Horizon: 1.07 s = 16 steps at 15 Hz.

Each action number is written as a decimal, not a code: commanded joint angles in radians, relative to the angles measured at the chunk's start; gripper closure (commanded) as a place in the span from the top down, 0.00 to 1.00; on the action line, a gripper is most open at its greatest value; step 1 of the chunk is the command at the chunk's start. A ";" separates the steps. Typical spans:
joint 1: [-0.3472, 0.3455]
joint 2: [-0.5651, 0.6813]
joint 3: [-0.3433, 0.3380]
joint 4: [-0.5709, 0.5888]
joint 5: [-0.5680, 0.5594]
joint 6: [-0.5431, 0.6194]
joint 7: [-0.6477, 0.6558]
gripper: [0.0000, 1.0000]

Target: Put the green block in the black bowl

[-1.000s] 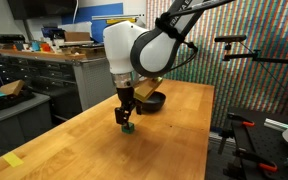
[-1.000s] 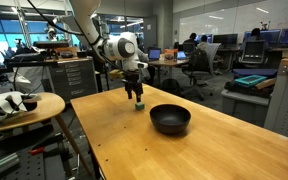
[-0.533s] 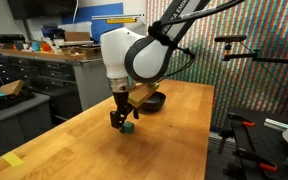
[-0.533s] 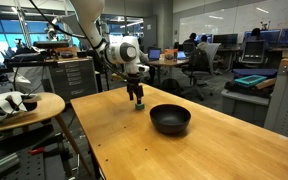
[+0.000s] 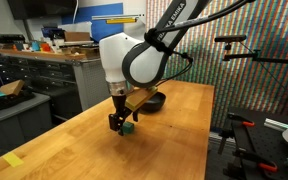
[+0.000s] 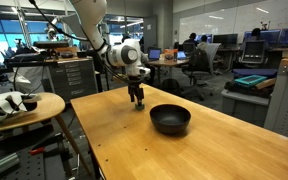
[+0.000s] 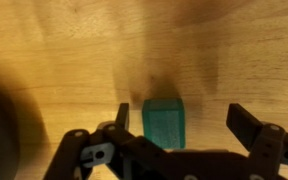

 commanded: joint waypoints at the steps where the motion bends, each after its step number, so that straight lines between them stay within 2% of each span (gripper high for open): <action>1: 0.021 0.038 -0.034 0.045 0.019 0.017 0.013 1.00; 3: 0.018 0.049 -0.040 0.054 0.023 0.023 0.012 1.00; 5: 0.016 0.056 -0.045 0.063 0.027 0.026 0.011 0.74; 12: 0.016 0.038 -0.047 0.075 0.034 0.019 -0.005 0.20; 16: 0.014 0.025 -0.044 0.077 0.035 0.015 -0.011 0.17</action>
